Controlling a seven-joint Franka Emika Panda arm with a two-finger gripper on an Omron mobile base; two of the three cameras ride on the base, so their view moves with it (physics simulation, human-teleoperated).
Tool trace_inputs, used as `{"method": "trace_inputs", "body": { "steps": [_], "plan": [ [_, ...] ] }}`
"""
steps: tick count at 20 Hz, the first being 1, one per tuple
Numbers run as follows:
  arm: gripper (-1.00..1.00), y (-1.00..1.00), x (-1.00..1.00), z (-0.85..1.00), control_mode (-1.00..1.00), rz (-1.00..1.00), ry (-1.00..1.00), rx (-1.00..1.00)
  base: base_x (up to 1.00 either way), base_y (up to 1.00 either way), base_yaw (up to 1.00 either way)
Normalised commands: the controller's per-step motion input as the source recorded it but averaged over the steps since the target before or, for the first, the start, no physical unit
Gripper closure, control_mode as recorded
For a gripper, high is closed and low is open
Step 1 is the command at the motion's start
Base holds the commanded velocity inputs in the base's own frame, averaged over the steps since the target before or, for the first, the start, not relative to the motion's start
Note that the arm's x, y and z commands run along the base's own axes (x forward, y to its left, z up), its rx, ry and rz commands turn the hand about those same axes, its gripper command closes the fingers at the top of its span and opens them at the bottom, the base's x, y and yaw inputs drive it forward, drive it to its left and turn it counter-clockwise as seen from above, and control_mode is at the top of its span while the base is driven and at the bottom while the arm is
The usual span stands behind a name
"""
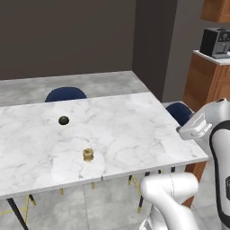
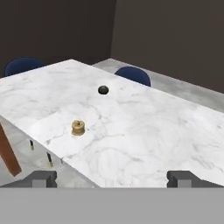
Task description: Pick the candle and candle from the dining table and place them in the open cabinet. Close the cabinet after placing the objects.
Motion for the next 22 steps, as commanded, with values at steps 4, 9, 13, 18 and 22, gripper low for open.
{"method": "trace_inputs", "body": {
  "steps": [4,9,13,18,22],
  "plan": [
    [-1.0,0.11,0.18,-0.36,-1.0,0.13,0.0,0.0,0.0,0.0,0.0],
    [-1.0,0.23,0.17,-0.41,-1.0,0.15,-0.01,0.0,0.0,0.0,0.0],
    [-1.0,0.42,0.21,-0.45,-1.0,0.17,0.0,0.0,0.0,0.0,0.0],
    [-1.0,0.53,0.23,-0.48,-1.0,0.16,-0.02,0.0,0.0,0.0,0.0],
    [-1.0,0.71,0.31,-0.49,-1.0,0.14,-0.09,0.0,0.0,0.0,0.0]
  ]
}}
